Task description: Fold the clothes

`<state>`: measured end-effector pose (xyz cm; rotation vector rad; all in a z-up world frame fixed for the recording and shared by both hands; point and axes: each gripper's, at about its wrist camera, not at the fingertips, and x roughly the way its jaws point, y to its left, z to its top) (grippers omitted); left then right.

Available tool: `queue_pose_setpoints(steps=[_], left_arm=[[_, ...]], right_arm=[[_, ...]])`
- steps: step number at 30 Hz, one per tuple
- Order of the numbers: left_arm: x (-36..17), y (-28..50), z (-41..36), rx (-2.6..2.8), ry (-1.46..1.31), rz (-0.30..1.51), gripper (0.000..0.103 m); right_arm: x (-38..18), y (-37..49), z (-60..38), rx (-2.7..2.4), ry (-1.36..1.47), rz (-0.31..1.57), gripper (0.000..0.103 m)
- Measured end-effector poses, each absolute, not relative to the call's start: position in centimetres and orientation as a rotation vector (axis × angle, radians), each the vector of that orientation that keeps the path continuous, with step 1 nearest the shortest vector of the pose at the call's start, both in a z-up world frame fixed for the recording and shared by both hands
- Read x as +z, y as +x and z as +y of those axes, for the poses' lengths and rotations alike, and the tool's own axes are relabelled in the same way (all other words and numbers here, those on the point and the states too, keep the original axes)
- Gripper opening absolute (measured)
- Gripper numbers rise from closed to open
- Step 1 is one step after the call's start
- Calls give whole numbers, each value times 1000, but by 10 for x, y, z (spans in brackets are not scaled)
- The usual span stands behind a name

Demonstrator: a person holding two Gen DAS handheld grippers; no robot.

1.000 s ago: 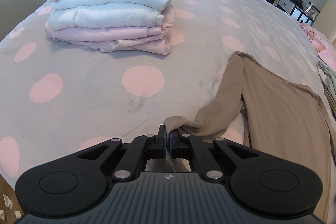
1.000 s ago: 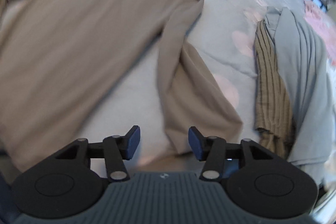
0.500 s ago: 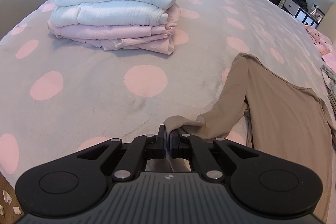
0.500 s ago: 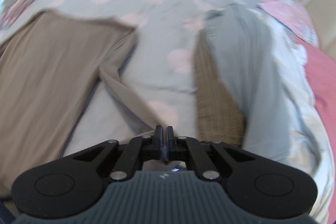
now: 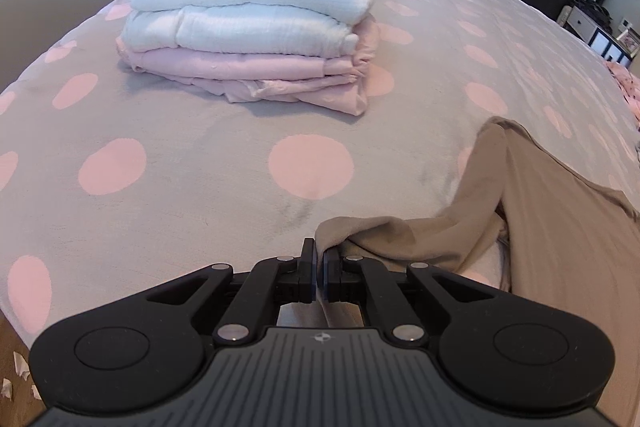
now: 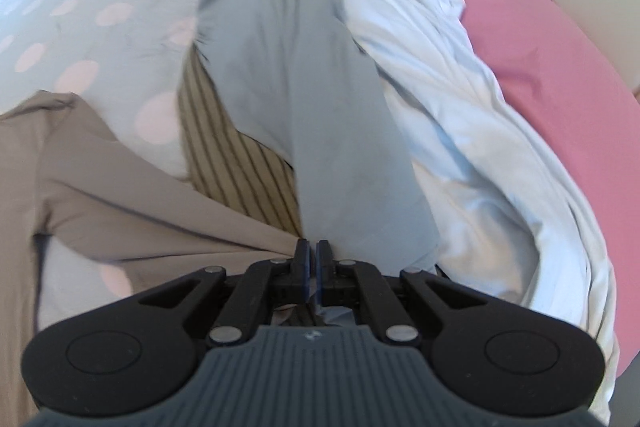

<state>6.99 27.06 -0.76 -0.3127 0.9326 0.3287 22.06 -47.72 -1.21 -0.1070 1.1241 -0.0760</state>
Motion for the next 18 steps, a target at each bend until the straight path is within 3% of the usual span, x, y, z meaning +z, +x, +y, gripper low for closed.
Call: queue_pose_setpoints(steps=[18], left_arm=[[-9,102,336,524,-252,847,1]], right_arm=[[-23,226,-472,-110,-157,1115,3]])
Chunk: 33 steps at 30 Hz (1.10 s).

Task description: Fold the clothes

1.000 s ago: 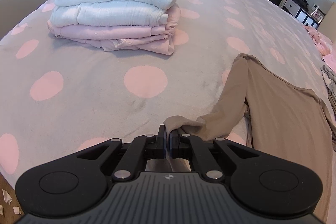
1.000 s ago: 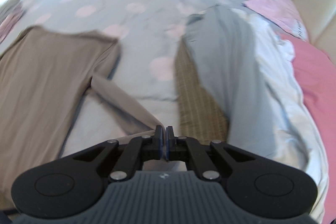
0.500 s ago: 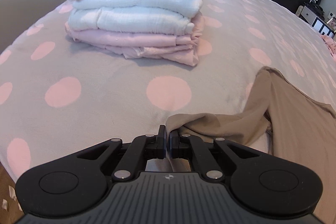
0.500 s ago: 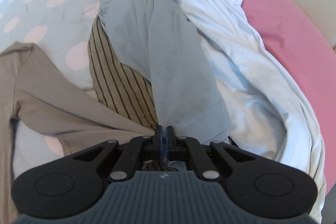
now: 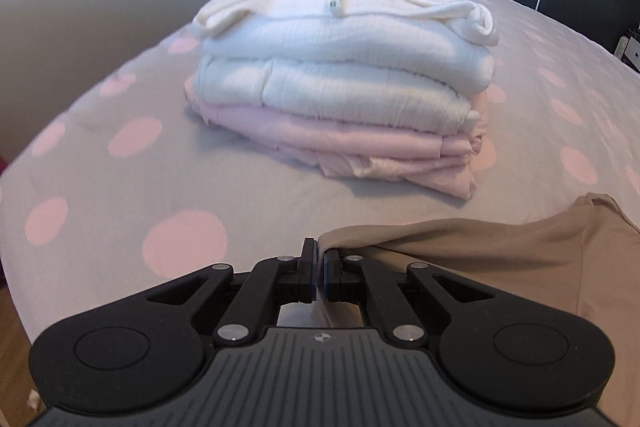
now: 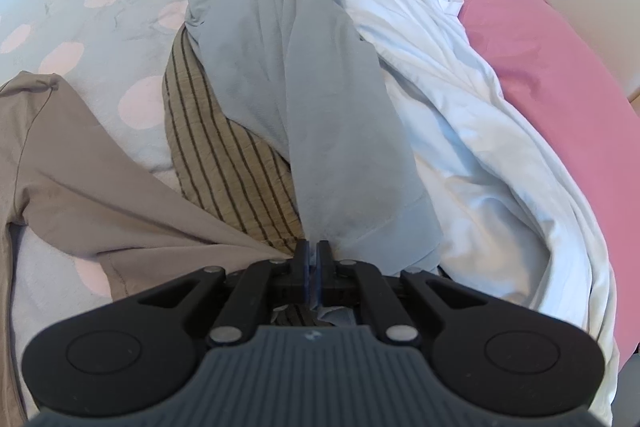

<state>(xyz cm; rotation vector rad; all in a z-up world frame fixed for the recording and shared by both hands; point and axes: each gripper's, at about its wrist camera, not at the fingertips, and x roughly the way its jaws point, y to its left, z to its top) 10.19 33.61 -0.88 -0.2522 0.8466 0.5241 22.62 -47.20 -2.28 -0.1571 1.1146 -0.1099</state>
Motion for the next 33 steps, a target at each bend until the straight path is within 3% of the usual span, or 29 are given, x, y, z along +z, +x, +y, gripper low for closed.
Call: queue_pose_setpoints(steps=[6,10,11,22,33], left_arm=[[-12,119,333,529,-216,873,3],[-2,110,317,541,-146,831,41],[3,106,313,534,-141,816,46],[34,57,229,116,-34,810,49],[18,-2,145,-404,184,910,52]], right_arm=[[-16,222,-470,-101,-158,1097,6],[-4,210,-462,-66,-173,1045,28],[0,206,-459,-59,-181,1029,28],[24,149,-401,166,-299,905,28],[-6,85,-331,476,-336,1030,28]])
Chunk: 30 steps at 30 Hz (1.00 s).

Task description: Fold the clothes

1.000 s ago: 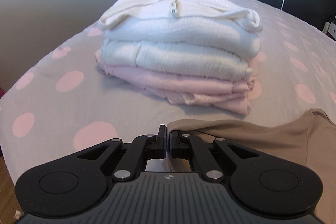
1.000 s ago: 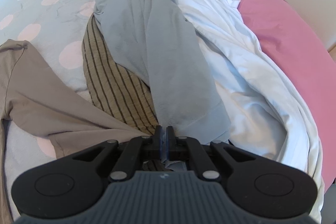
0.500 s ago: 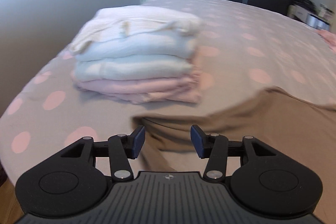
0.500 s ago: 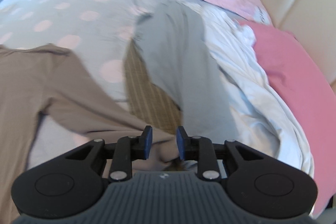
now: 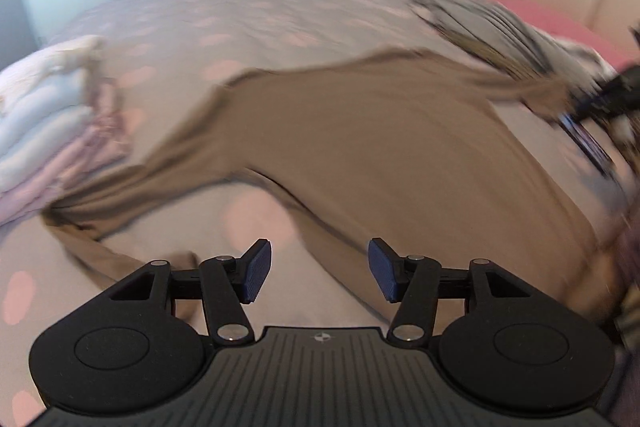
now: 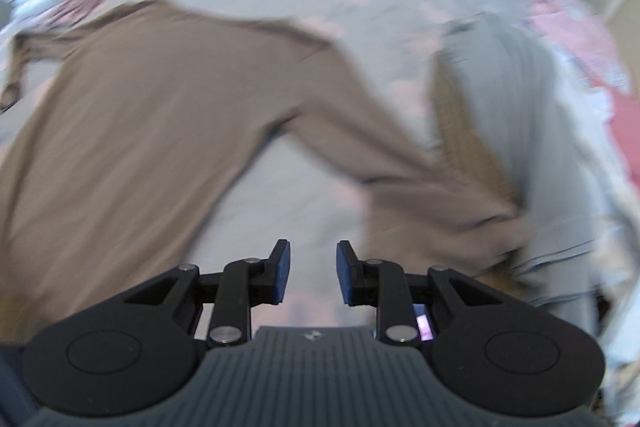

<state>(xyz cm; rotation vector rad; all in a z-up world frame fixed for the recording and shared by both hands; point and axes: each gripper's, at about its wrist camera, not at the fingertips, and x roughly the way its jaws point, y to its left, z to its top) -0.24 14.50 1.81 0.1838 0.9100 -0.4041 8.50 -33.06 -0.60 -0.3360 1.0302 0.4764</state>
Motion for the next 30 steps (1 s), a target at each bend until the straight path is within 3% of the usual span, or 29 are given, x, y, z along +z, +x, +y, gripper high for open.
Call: queue_pose_setpoints(steps=[12,28,30], left_arm=[[-27,-80,87,-723,574,974,51],[-51,-99,59,-802,936,891,16],[-51,-101,61,-780,961,880,15]], right_arm=[[-45,18,-300,773,-477,1151,28],[-87,-16,-280,938,-584,1268,27],[-87,-15,-280,941,-588,1271,27]])
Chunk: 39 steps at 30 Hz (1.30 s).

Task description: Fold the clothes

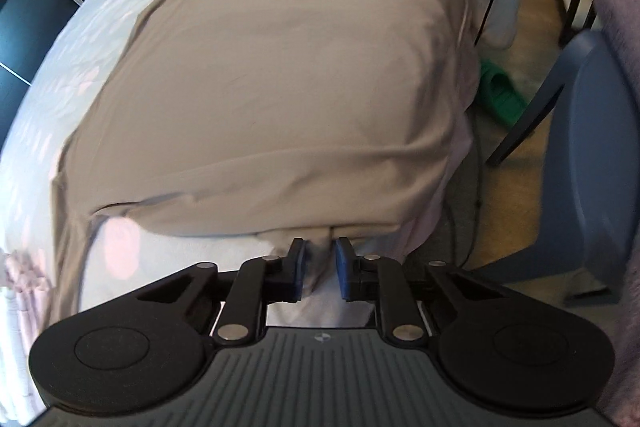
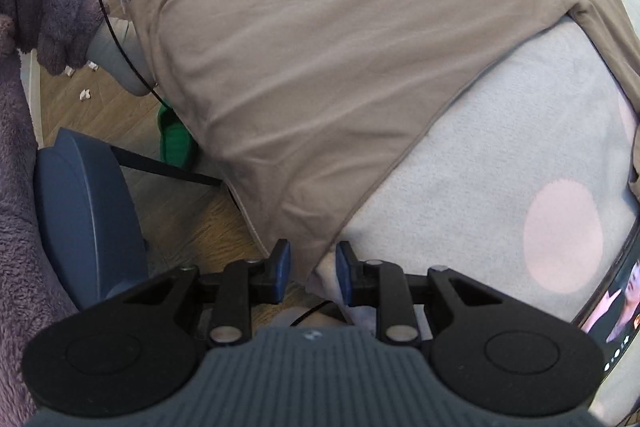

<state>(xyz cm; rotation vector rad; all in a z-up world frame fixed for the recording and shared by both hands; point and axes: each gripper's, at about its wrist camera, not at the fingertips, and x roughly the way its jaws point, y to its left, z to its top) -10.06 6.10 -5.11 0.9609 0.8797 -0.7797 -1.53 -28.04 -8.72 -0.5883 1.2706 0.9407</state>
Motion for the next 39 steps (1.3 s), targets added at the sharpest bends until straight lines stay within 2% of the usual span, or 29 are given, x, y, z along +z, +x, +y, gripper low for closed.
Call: queue_pose_setpoints(steps=[3,6,18,21,25,27,28,29,31,39], left_arm=[[-38,-104,65,-782,912,850,16],[-35,-104,66,-763,941,845,23],[-48,-104,72,-807,1182,847,23],[-52,-109,68,-810,1249,790,23],[-65,-110,62,-842,1320,811,15],[-72,-109,60,-829,1337,821,7],[-72,-107,59,-823,1304,839,2],[-68,-103,61,-820,1243,877,1],[-55,-96,67,-815,1094,950,1],[4,-84,122,-731,522,1239,0]], right_arm=[[-88,-14,-283,941,-582,1272,27],[-88,-14,-284,941,-579,1272,27],[-85,-14,-289,942,-582,1276,27],[-85,-12,-291,940,-574,1280,27],[-84,-11,-293,942,-584,1282,27],[-84,-10,-295,942,-584,1282,27],[-83,-10,-296,943,-583,1281,27],[-83,-10,-298,944,-583,1279,25],[-79,-9,-303,947,-583,1280,2],[-67,0,-296,1022,-541,1352,1]])
